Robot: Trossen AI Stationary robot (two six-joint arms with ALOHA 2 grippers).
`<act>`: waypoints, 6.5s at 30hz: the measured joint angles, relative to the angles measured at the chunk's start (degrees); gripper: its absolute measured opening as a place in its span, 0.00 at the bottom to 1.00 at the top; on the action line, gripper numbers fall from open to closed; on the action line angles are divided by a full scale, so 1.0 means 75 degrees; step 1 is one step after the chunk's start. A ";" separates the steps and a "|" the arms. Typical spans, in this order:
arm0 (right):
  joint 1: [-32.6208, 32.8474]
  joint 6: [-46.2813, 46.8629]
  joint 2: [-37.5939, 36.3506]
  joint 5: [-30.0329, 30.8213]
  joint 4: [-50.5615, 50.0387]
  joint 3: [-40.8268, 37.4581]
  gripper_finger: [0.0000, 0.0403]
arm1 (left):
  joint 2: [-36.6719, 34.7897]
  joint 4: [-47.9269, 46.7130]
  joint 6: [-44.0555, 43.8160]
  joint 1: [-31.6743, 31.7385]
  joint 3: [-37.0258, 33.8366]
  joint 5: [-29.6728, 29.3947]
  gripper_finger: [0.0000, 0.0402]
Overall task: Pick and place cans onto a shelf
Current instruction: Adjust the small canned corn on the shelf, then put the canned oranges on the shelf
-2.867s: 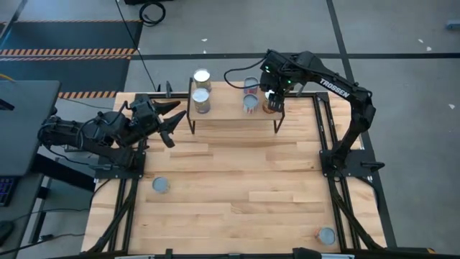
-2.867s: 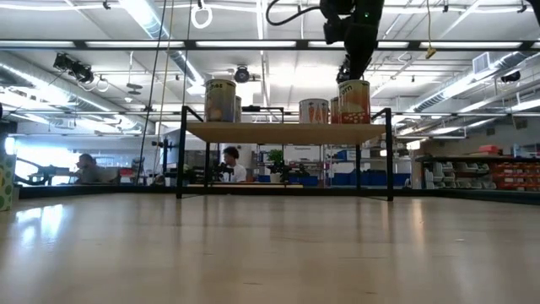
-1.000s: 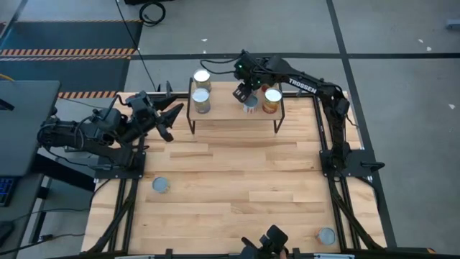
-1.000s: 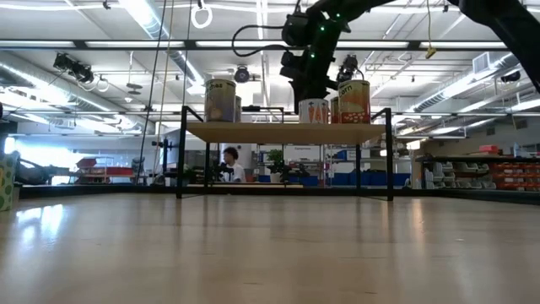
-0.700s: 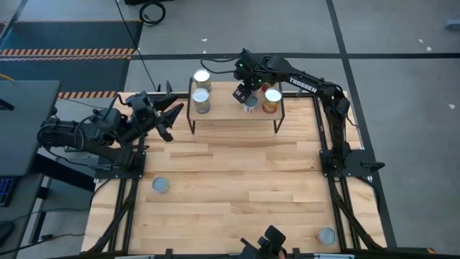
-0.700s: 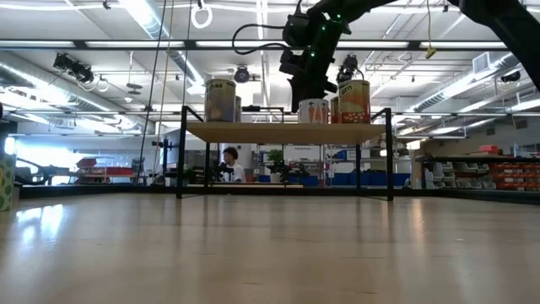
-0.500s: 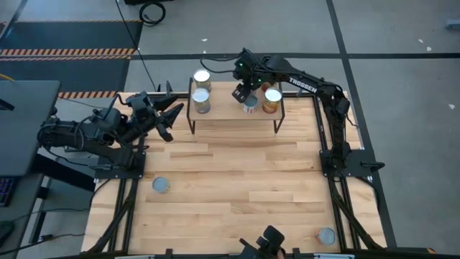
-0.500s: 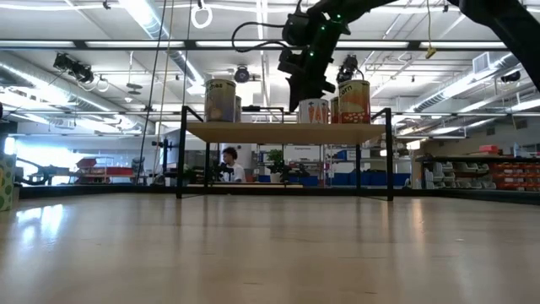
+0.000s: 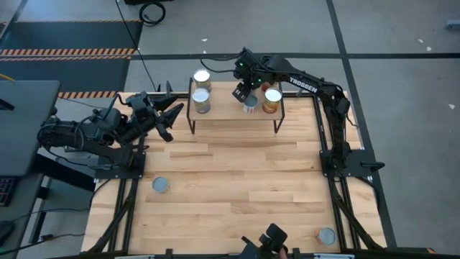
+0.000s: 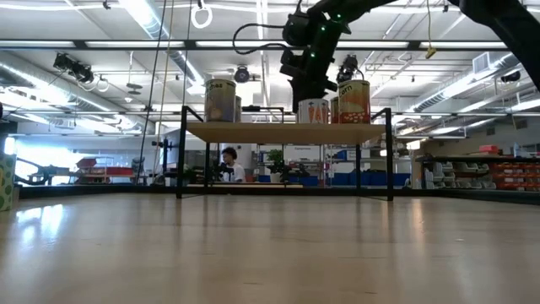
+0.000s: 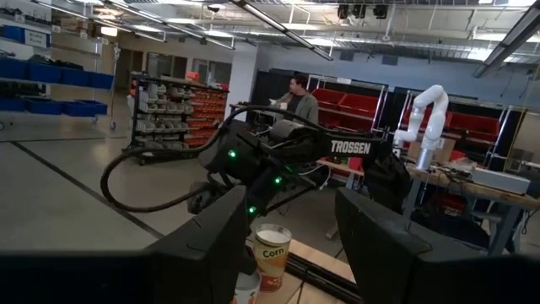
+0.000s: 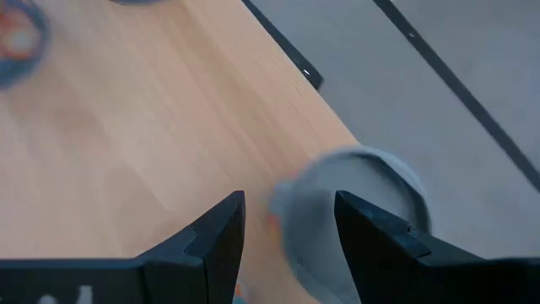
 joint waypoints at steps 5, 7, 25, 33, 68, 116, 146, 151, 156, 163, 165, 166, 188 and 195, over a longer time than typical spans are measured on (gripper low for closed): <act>-0.0003 -0.0151 0.0000 0.0561 -0.0328 0.0000 0.48 | -0.0003 0.0000 0.0002 0.0000 0.0000 0.0000 0.47; -0.0003 -0.0195 0.0000 0.0807 -0.0401 0.0000 0.48 | -0.0003 0.0000 0.0004 0.0000 0.0000 0.0000 0.47; -0.0003 -0.0155 -0.0003 0.0537 -0.0313 0.0000 0.48 | -0.0003 0.0000 0.0008 0.0000 0.0000 0.0000 0.47; 0.0095 -0.0210 -0.0012 0.0605 -0.0480 0.0978 0.48 | -0.0003 0.0160 0.0074 0.0000 -0.0002 0.0000 0.47; 0.9432 0.6276 -0.4442 0.1136 -0.0122 -0.4796 0.48 | -0.0043 -0.0024 0.0197 -0.0525 -0.0007 0.2320 0.47; 1.2689 0.8146 -0.1495 -0.2089 0.1039 -0.6703 0.91 | -0.0041 -0.0029 0.0194 -0.0525 -0.0003 0.2318 0.47; 1.2405 0.7216 -0.1826 -0.2347 0.0740 -0.5814 0.61 | -0.0041 -0.0027 0.0195 -0.0525 0.0000 0.2317 0.47; 1.2957 0.7899 -0.2255 -0.1846 0.0639 -0.5683 0.73 | -0.0041 -0.0031 0.0200 -0.0525 0.0000 0.2317 0.47; 1.3349 0.8254 -0.2290 -0.2062 -0.0200 -0.5683 0.82 | -0.0042 -0.0026 0.0200 -0.0525 0.0000 0.2318 0.47; 1.3662 0.8929 -0.2264 -0.2979 0.0050 -0.6247 0.90 | -0.0041 -0.0028 0.0198 -0.0525 0.0000 0.2317 0.47; 1.3659 0.8965 -0.2259 -0.3202 0.0262 -0.6425 0.93 | -0.0043 -0.0029 0.0197 -0.0522 0.0000 0.2317 0.47; 1.3662 0.8925 -0.2259 -0.3233 0.0396 -0.6510 0.94 | -0.0042 -0.0029 0.0196 -0.0525 0.0000 0.2317 0.47; 1.1664 0.7374 -0.2259 -0.2832 0.1528 -0.7605 0.70 | -0.0041 -0.0029 0.0199 -0.0522 0.0000 0.2317 0.47; 1.0577 0.6731 -0.2244 -0.2540 0.0706 -0.6782 0.70 | -0.0042 -0.0029 0.0199 -0.0522 0.0000 0.2317 0.47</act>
